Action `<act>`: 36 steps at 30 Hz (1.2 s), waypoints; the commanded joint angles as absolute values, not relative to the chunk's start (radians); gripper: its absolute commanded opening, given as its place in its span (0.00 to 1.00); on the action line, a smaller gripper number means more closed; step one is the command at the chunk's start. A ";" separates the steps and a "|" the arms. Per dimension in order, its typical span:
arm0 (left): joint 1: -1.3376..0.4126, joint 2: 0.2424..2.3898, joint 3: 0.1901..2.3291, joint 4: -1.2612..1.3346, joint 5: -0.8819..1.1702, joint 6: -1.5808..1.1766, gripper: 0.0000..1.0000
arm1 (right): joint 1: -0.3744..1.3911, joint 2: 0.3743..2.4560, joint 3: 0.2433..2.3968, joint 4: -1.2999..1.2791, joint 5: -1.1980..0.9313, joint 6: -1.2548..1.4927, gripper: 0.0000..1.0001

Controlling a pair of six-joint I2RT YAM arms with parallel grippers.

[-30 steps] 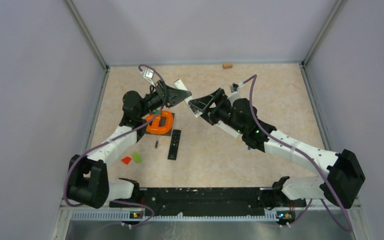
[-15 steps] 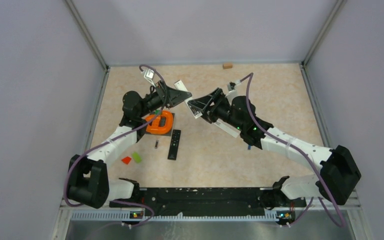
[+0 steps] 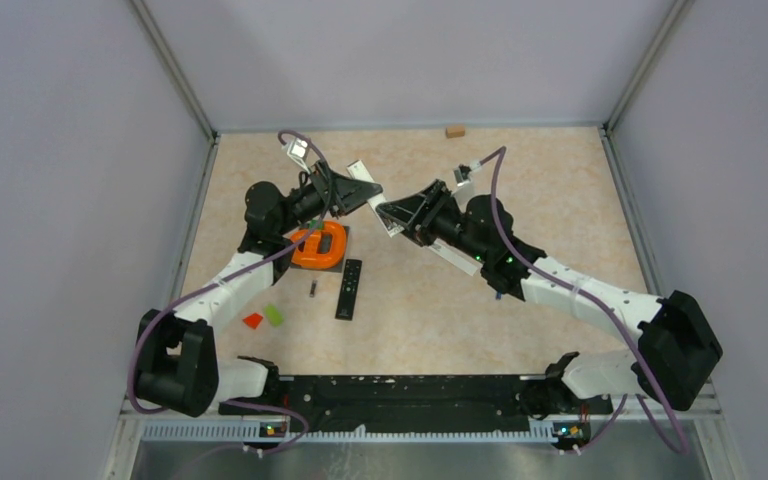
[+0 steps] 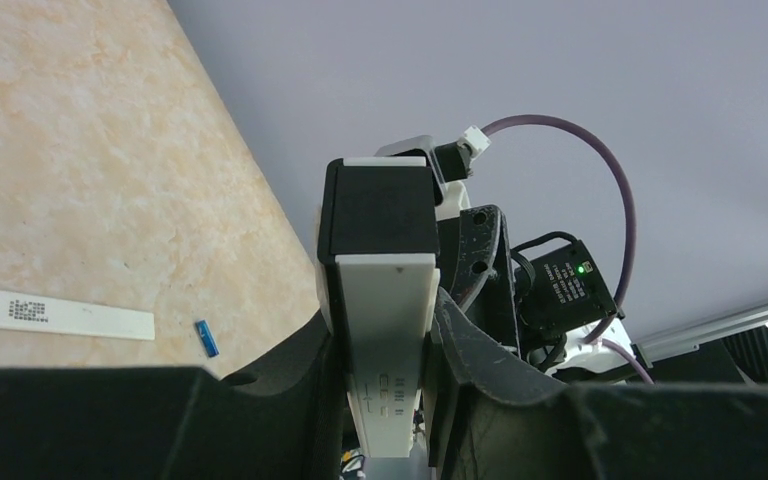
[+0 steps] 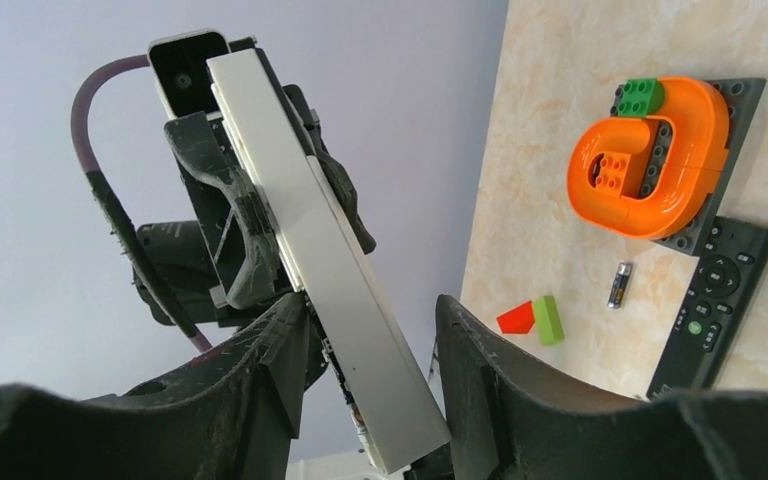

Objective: Load the batteries into the remote control
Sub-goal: Load the battery into the remote control.

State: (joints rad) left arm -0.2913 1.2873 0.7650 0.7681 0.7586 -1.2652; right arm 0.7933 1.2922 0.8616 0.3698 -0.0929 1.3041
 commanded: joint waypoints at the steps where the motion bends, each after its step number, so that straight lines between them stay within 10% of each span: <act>1: -0.298 1.273 0.797 0.799 0.777 -1.294 0.00 | 0.786 1.276 0.868 0.362 -0.101 1.195 0.40; 8: -0.285 1.252 0.793 0.701 0.755 -1.193 0.00 | 0.742 1.216 0.853 0.352 -0.143 1.050 0.83; 21: -0.265 1.251 0.779 0.663 0.763 -1.167 0.00 | 0.726 1.202 0.909 0.159 -0.258 0.637 0.82; 30: -0.265 1.249 0.769 0.700 0.773 -1.192 0.00 | 0.726 1.281 0.940 0.112 -0.205 0.721 0.54; 36: -0.265 1.237 0.761 0.639 0.749 -1.139 0.00 | 0.726 1.215 0.913 0.143 -0.203 0.712 0.78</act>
